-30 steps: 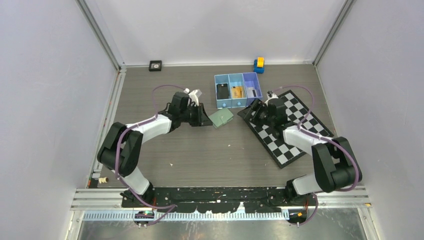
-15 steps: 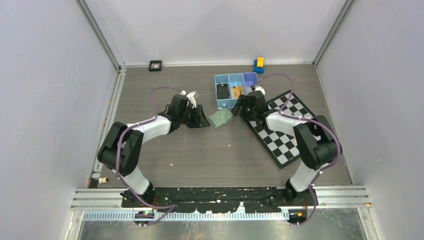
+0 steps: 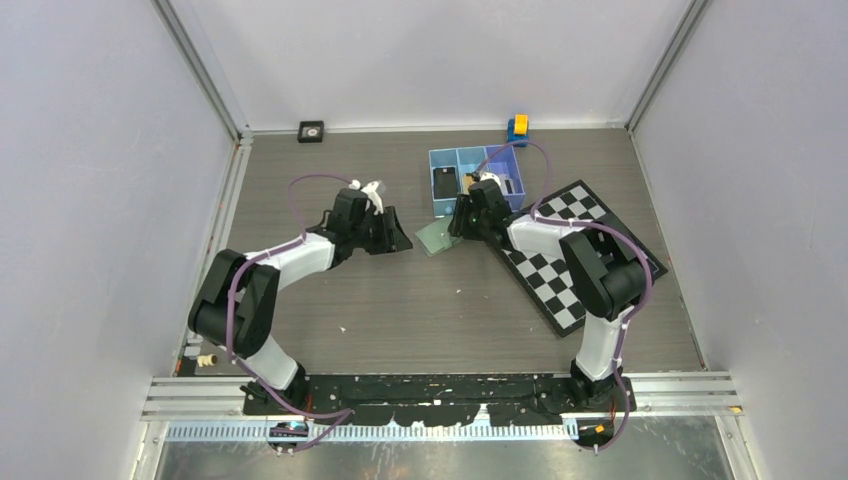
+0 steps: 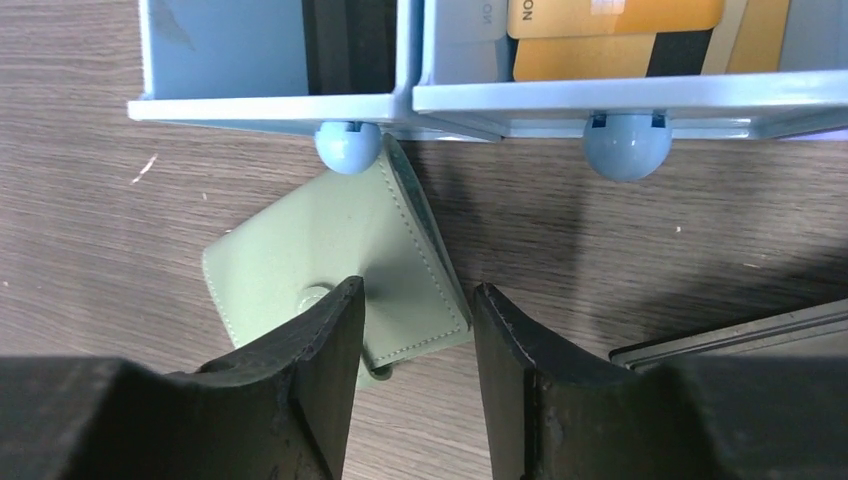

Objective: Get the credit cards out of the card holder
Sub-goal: Pick up the card holder from the center of the board.

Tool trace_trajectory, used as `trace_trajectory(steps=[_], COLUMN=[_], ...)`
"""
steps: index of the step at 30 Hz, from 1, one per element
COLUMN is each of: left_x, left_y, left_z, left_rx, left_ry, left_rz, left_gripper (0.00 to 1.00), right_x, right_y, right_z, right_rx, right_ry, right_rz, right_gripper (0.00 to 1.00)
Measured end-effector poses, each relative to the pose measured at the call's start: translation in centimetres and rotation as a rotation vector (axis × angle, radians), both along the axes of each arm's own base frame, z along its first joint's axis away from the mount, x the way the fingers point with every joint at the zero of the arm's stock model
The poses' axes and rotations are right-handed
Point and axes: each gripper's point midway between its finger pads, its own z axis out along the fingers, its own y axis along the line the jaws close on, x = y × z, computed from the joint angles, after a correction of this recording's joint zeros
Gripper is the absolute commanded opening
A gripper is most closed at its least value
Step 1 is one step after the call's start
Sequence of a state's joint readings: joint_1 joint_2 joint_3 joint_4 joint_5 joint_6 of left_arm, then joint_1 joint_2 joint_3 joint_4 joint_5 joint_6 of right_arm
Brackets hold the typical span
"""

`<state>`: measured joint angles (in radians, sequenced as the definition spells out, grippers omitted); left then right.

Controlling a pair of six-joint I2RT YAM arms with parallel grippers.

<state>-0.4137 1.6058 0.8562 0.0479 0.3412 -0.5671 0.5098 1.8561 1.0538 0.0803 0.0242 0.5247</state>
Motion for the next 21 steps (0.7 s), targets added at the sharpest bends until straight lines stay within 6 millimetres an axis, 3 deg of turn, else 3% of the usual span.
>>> trace_trajectory(steps=[3, 7, 10, 16, 21], left_x=[0.2, 0.5, 0.6, 0.5, 0.5], left_y=[0.4, 0.8, 1.0, 1.1, 1.4], left_z=[0.0, -0.2, -0.4, -0.5, -0.7], left_rx=[0.002, 0.006, 0.009, 0.018, 0.037], left_ry=[0.000, 0.007, 0.014, 0.014, 0.012], left_rz=[0.010, 0.022, 0.026, 0.022, 0.018], left_gripper=[0.46, 0.45, 0.46, 0.49, 0.54], right_x=[-0.4, -0.5, -0.7, -2.5, -5.2], right_y=[0.2, 0.3, 0.8, 2.6, 3.9], right_z=[-0.7, -0.7, -0.3, -0.2, 0.0], right_rx=[-0.014, -0.026, -0.028, -0.043, -0.099], right_ry=[0.022, 0.017, 0.006, 0.015, 0.027], right_rz=[0.014, 0.031, 0.051, 0.151, 0.288], right_gripper=[0.33, 0.10, 0.01, 0.00, 0.01])
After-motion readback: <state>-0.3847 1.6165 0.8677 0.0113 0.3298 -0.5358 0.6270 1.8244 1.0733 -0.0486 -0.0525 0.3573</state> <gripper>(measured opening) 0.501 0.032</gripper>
